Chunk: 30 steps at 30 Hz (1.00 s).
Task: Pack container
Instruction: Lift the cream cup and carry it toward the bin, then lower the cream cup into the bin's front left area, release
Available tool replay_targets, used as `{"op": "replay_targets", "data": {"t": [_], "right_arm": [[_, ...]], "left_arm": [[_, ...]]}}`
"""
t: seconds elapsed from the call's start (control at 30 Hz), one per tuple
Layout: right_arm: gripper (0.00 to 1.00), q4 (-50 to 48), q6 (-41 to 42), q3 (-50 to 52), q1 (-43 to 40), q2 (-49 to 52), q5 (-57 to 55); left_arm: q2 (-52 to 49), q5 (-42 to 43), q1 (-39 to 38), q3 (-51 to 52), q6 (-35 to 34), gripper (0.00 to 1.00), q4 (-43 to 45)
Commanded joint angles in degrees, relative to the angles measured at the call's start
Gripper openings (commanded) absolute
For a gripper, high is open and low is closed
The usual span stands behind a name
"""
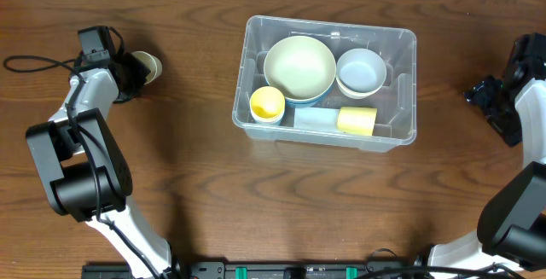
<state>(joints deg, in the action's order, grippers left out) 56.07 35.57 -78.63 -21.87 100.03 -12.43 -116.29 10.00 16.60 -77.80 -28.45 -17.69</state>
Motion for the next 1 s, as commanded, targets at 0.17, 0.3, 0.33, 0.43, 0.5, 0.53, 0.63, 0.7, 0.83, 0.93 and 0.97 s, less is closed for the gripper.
{"op": "replay_targets", "data": {"t": [0.17,0.3,0.33,0.43,0.5,0.53,0.63,0.7,0.83,0.93,0.97], "right_arm": [[0.99,0.0,0.8,0.1,-0.3,0.2,-0.5],[0.99,0.0,0.8,0.1,-0.3,0.2,-0.5],[0.99,0.0,0.8,0.1,-0.3,0.2,-0.5],[0.99,0.0,0.8,0.1,-0.3,0.2,-0.5],[0.99,0.0,0.8,0.1,-0.3,0.2,-0.5],[0.99,0.0,0.8,0.1,-0.3,0.2,-0.5],[0.99,0.0,0.8,0.1,-0.3,0.2,-0.5],[0.99,0.0,0.8,0.1,-0.3,0.2,-0.5],[0.99,0.0,0.8,0.1,-0.3,0.2,-0.5],[0.99,0.0,0.8,0.1,-0.3,0.2,-0.5],[0.99,0.0,0.8,0.1,-0.3,0.2,-0.5]], "left_arm": [[11.2,2.7,-2.6,-0.4,6.4,0.06,-1.0],[19.5,2.7,-6.6,-0.4,10.1,0.06,-1.8],[21.4,2.7,-7.8,-0.4,10.9,0.06,-2.3],[27.2,2.7,-12.7,-0.4,13.0,0.06,-4.2],[30.0,2.7,-16.2,-0.4,14.3,0.06,-5.6],[31.1,2.7,-18.0,-0.4,14.9,0.06,-6.3],[33.4,2.7,-23.8,-0.4,16.5,0.06,-9.0],[33.8,2.7,-27.3,-0.4,16.5,0.06,-10.4],[33.7,2.7,-35.3,-0.4,20.1,0.06,-12.0],[33.7,2.6,-40.3,-0.4,23.0,0.06,-11.6],[33.7,2.4,-41.9,-0.4,23.6,0.06,-11.3]]}}
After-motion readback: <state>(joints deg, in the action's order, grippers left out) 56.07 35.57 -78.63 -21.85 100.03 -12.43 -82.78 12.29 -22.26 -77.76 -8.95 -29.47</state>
